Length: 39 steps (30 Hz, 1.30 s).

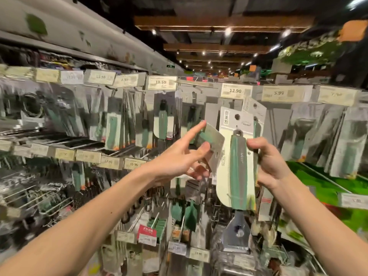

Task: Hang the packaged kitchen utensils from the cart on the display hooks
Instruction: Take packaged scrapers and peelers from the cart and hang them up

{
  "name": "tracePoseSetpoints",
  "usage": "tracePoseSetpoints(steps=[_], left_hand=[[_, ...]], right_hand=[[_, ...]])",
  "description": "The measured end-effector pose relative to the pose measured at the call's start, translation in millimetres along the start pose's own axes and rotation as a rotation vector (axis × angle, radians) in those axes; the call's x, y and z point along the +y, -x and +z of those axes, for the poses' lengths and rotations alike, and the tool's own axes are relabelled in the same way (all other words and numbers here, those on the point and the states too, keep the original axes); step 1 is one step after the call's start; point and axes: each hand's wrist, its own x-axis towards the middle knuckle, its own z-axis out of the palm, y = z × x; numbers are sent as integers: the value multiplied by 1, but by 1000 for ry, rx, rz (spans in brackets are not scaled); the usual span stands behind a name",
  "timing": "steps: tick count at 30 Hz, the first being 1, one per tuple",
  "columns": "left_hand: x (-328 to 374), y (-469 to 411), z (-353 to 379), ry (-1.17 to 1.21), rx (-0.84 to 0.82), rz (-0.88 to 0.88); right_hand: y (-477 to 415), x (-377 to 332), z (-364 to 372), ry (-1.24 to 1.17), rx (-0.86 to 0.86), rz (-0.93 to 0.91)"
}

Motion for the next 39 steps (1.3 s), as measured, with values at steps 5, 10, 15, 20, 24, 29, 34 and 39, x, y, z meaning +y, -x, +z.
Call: tracePoseSetpoints(steps=[5,10,15,20,24,29,34,39], left_hand=[[-1,-14,-16,-123,-45,92],[-4,-25,-34,-496,110,187],[-16,-32,-33,-455,120,248],[-36,-42,-28,-107,238,256],[-48,-59,-35,-22,329,163],[-44,-76,-43,67,379,64],[-29,-91,-50,75,455,79],[-28,-108,-55,52,476,118]], right_hand=[[-17,0,4,-52,-11,-32],[-24,1,2,2,-33,-62],[-30,-3,-3,73,-2,-77],[-28,-8,-5,170,184,-167],[-28,-12,-9,271,360,-202],[-29,-12,4,330,484,-278],[-35,-8,7,374,507,-258],[-44,-4,9,404,537,-250]])
